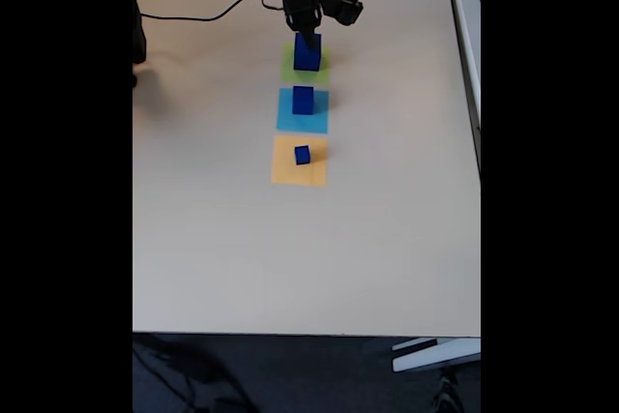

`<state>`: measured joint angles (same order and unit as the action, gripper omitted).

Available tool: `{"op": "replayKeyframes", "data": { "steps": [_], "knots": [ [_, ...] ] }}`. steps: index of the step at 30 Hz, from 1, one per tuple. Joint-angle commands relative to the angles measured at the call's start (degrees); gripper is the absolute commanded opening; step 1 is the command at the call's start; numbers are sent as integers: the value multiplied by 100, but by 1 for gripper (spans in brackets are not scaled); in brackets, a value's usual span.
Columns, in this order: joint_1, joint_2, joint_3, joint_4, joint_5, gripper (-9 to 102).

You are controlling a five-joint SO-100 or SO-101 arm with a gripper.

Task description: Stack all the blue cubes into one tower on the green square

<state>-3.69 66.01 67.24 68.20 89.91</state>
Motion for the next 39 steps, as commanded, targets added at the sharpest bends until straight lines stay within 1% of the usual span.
{"op": "replayKeyframes", "data": {
  "steps": [1,11,16,20,31,39],
  "knots": [
    [35,378,-105,97,-70,13],
    [62,378,-123,167,-149,12],
    [79,378,-141,132,-185,8],
    [97,378,-141,105,-193,2],
    [202,431,-325,141,-378,0],
    [431,422,-1151,659,-729,0]
  ]
}}
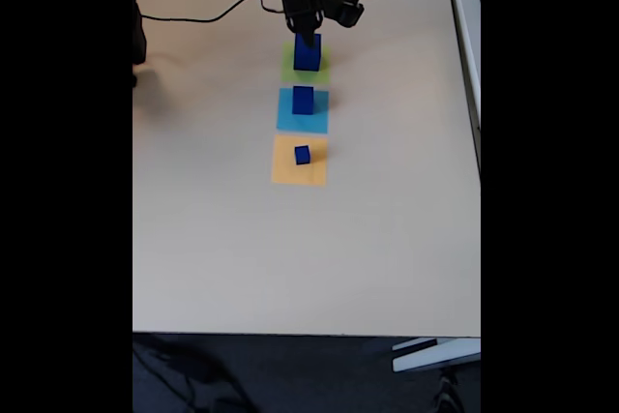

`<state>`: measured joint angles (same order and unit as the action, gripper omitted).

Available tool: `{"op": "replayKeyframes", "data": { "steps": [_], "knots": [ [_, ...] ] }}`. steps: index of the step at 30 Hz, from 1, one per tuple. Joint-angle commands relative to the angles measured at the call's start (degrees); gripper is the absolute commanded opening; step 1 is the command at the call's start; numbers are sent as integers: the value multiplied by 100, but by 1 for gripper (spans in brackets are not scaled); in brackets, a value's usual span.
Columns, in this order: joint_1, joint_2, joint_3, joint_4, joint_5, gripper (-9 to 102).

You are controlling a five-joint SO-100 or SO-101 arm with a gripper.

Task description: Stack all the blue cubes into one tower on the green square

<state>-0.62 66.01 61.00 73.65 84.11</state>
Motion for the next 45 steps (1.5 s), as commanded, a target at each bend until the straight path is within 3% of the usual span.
{"op": "replayKeyframes", "data": {
  "steps": [1,26,45],
  "knots": [
    [176,431,-589,123,-237,0],
    [2021,-105,-659,-272,-2171,0],
    [2786,-580,-659,-580,-2707,0]
  ]
}}
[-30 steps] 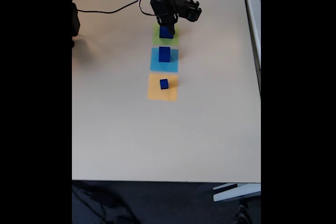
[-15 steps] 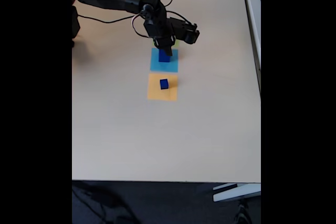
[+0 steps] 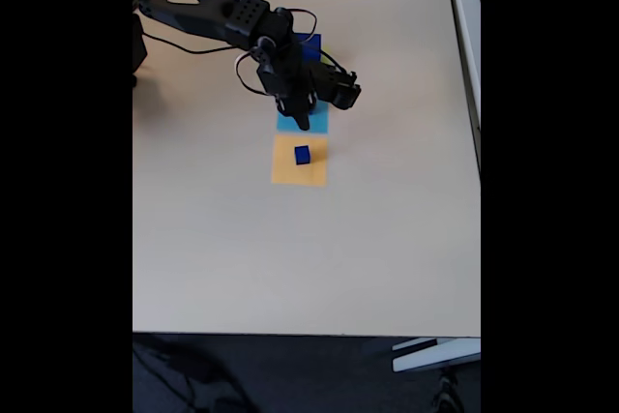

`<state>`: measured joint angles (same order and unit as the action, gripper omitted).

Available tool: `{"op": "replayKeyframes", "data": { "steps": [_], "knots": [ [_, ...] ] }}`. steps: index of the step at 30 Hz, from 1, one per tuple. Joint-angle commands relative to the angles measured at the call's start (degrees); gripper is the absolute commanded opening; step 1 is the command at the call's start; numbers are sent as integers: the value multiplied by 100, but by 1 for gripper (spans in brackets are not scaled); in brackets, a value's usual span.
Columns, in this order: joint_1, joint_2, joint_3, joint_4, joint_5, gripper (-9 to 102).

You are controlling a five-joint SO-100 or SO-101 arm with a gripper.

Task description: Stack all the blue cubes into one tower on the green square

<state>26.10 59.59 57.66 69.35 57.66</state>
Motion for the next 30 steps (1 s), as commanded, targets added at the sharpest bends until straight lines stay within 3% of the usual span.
{"op": "replayKeyframes", "data": {
  "steps": [1,30],
  "knots": [
    [149,35,-325,-176,-62,0],
    [387,-237,-114,-747,-44,0]
  ]
}}
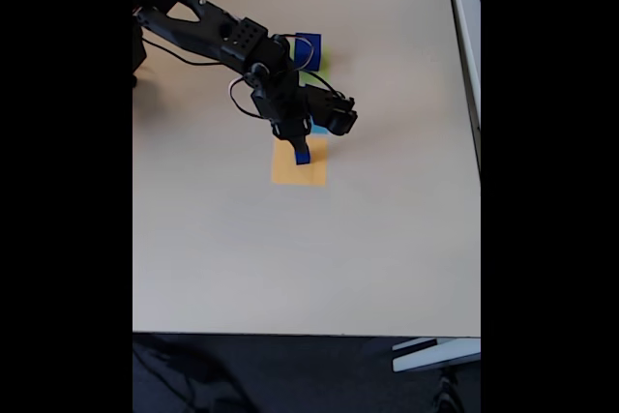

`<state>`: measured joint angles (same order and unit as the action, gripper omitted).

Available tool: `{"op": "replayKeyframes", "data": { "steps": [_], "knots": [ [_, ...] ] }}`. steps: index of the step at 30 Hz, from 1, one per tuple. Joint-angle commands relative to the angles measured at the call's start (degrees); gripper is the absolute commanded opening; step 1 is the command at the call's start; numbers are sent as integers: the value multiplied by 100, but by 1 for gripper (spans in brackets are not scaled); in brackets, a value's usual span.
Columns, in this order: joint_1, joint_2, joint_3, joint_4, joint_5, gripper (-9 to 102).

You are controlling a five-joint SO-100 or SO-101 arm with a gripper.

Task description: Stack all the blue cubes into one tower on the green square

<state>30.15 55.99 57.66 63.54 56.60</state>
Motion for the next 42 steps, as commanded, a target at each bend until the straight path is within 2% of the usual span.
{"op": "replayKeyframes", "data": {
  "steps": [1,27,42],
  "knots": [
    [-18,123,-62,-211,70,0],
    [-141,387,220,-255,185,2],
    [-158,475,176,-229,220,0]
  ]
}}
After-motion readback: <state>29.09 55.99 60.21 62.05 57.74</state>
